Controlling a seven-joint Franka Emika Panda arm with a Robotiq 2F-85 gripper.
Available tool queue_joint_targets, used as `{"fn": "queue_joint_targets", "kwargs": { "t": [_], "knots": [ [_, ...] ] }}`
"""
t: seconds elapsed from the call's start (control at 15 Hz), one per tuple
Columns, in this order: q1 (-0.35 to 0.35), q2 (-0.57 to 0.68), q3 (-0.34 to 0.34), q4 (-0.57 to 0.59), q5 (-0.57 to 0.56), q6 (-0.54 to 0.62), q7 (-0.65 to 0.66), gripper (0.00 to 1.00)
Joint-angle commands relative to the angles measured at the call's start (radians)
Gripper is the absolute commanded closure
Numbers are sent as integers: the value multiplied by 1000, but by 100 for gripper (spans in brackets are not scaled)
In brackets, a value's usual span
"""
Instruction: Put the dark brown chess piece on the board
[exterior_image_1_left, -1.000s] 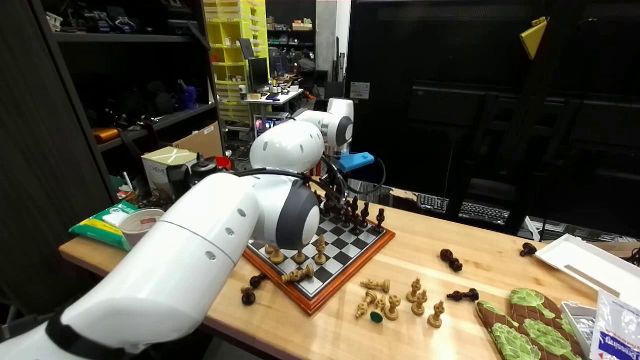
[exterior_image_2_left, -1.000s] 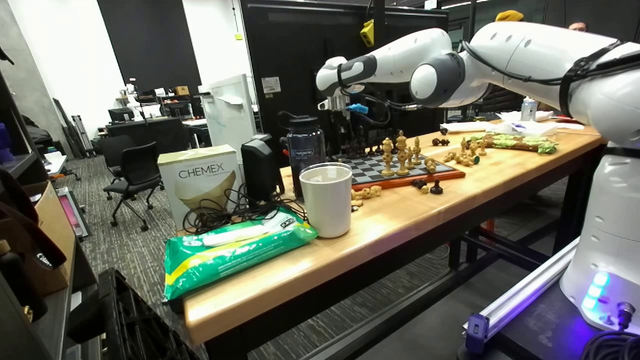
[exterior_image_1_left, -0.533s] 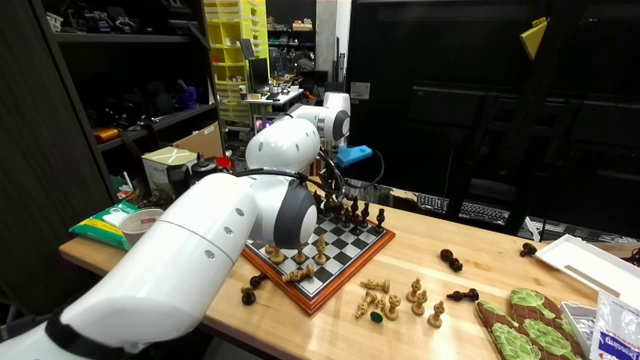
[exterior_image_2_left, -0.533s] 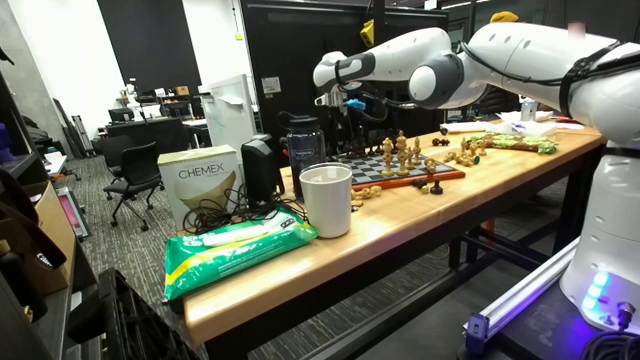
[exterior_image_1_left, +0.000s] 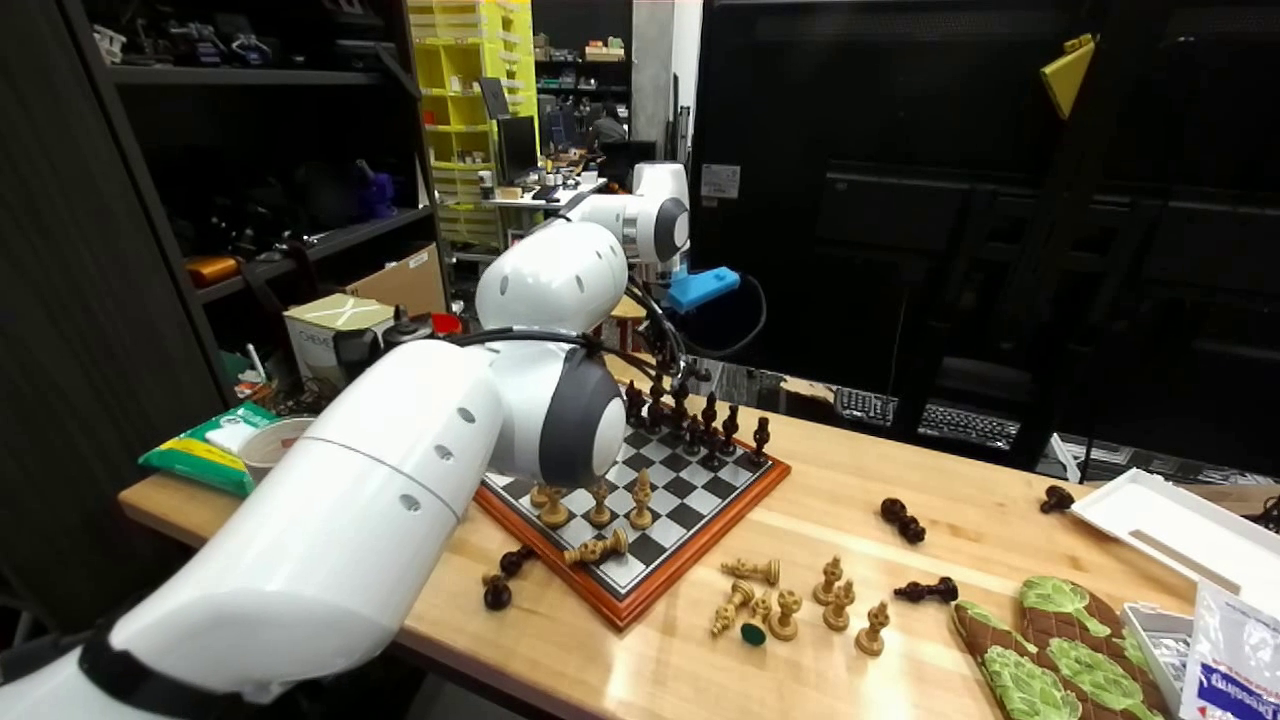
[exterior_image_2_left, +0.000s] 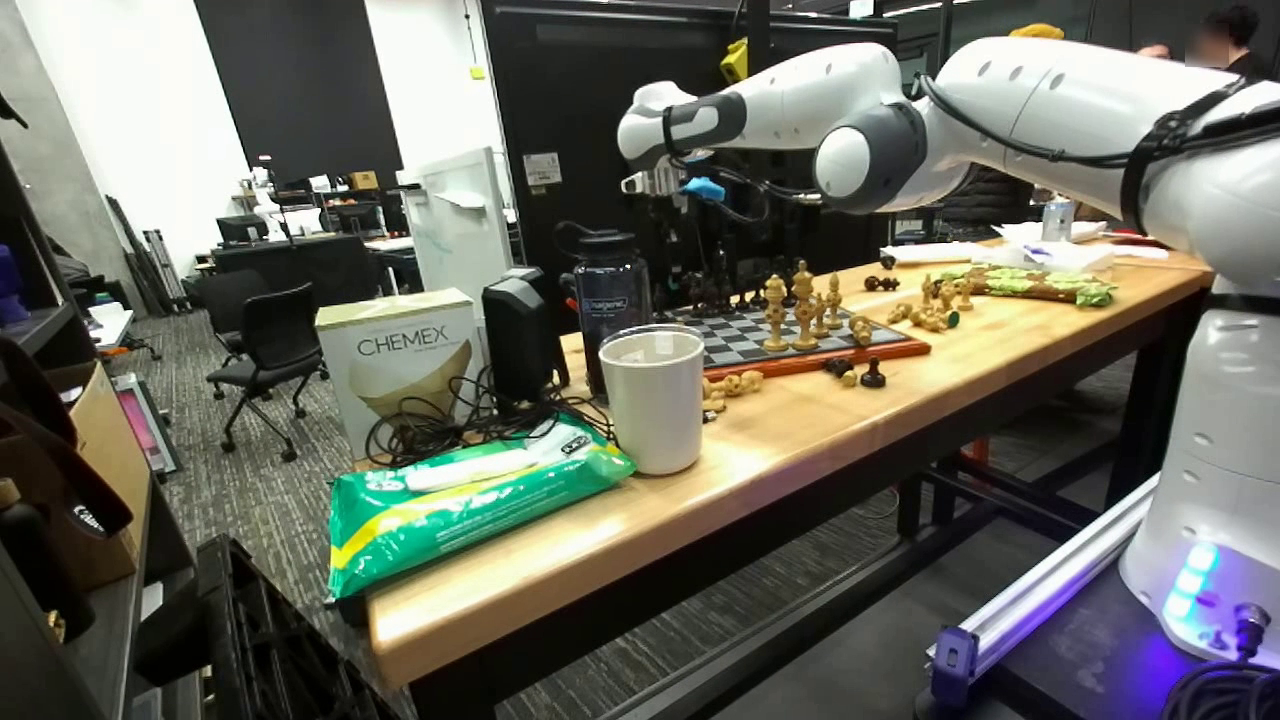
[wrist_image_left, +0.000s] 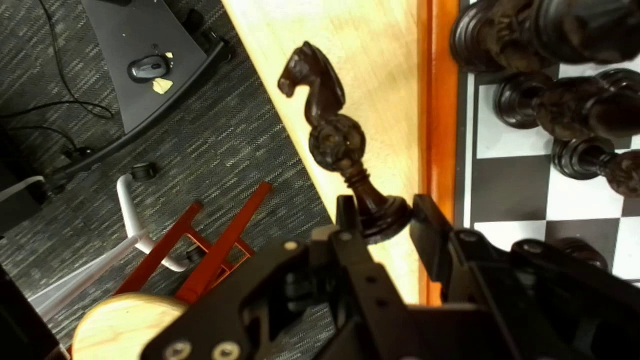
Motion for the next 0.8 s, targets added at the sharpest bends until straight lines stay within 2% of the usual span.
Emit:
{"fn": "queue_joint_targets", "kwargs": {
  "t": [0.0,0.27,0.73],
  "knots": [
    [25,-43,-27,-14,-36,-20,0,92],
    [36,-79,-16,-18,-22,-64,-8,92],
    [57,-169,-9,-10,-9,-252,54,92]
  ]
}}
